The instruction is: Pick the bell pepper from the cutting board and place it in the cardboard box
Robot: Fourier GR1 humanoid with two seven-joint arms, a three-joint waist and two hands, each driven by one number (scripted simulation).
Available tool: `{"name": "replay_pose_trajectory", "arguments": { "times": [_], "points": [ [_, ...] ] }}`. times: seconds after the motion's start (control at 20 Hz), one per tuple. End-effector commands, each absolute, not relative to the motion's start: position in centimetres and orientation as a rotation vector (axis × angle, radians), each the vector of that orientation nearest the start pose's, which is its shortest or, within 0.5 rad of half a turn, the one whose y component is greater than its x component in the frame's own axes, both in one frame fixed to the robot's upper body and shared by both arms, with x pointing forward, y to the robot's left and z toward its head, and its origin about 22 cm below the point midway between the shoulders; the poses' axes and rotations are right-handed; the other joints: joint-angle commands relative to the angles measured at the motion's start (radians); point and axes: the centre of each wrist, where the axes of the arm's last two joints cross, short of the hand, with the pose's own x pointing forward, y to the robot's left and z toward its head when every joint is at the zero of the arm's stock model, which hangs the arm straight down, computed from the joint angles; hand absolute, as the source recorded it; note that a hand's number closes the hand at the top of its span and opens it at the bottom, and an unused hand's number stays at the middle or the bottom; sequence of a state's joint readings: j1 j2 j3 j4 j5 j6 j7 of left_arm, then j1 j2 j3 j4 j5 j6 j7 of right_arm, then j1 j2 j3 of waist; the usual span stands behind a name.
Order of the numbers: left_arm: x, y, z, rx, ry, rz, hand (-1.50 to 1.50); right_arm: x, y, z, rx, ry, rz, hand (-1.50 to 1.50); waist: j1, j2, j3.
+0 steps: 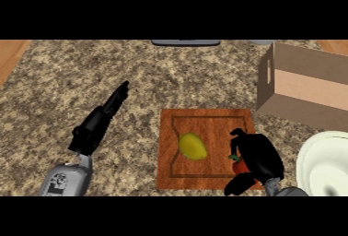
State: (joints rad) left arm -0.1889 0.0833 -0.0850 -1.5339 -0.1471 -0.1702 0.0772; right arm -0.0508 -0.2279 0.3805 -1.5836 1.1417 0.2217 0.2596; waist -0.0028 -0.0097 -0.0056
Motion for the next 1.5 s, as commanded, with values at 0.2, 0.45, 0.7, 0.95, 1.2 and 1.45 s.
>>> {"name": "replay_pose_trajectory", "arguments": {
  "times": [0.2, 0.45, 0.7, 0.95, 1.2, 1.45],
  "points": [
    [27.6, 21.7, 4.0, -0.038, -1.588, -0.451, 0.0, 22.0, -29.4, 2.2, -0.976, -1.133, 1.209, 1.5, -0.002, 0.008, 0.006],
    [27.4, 22.1, 3.2, -0.035, -1.586, -0.445, 0.0, 21.2, -29.7, 4.2, -1.177, -1.241, 1.126, 1.5, -0.007, 0.007, 0.005],
    [26.8, 21.7, 2.4, -0.025, -1.578, -0.428, 0.0, 18.7, -29.2, 11.2, -1.192, -1.374, 1.078, 1.5, -0.016, 0.003, 0.004],
    [27.0, 21.5, 4.3, -0.027, -1.596, -0.432, 0.0, 16.1, -28.4, 16.4, -1.156, -1.477, 1.034, 1.5, -0.008, 0.005, 0.005],
    [28.2, 21.5, 3.8, -0.017, -1.591, -0.444, 0.0, 13.0, -28.5, 21.0, -1.161, -1.618, 0.897, 1.5, -0.016, 0.006, 0.004],
    [28.2, 19.9, 4.0, -0.034, -1.589, -0.458, 0.0, 13.9, -28.4, 22.2, -1.176, -1.582, 0.742, 1.5, -0.007, 0.006, 0.004]
  ]
}}
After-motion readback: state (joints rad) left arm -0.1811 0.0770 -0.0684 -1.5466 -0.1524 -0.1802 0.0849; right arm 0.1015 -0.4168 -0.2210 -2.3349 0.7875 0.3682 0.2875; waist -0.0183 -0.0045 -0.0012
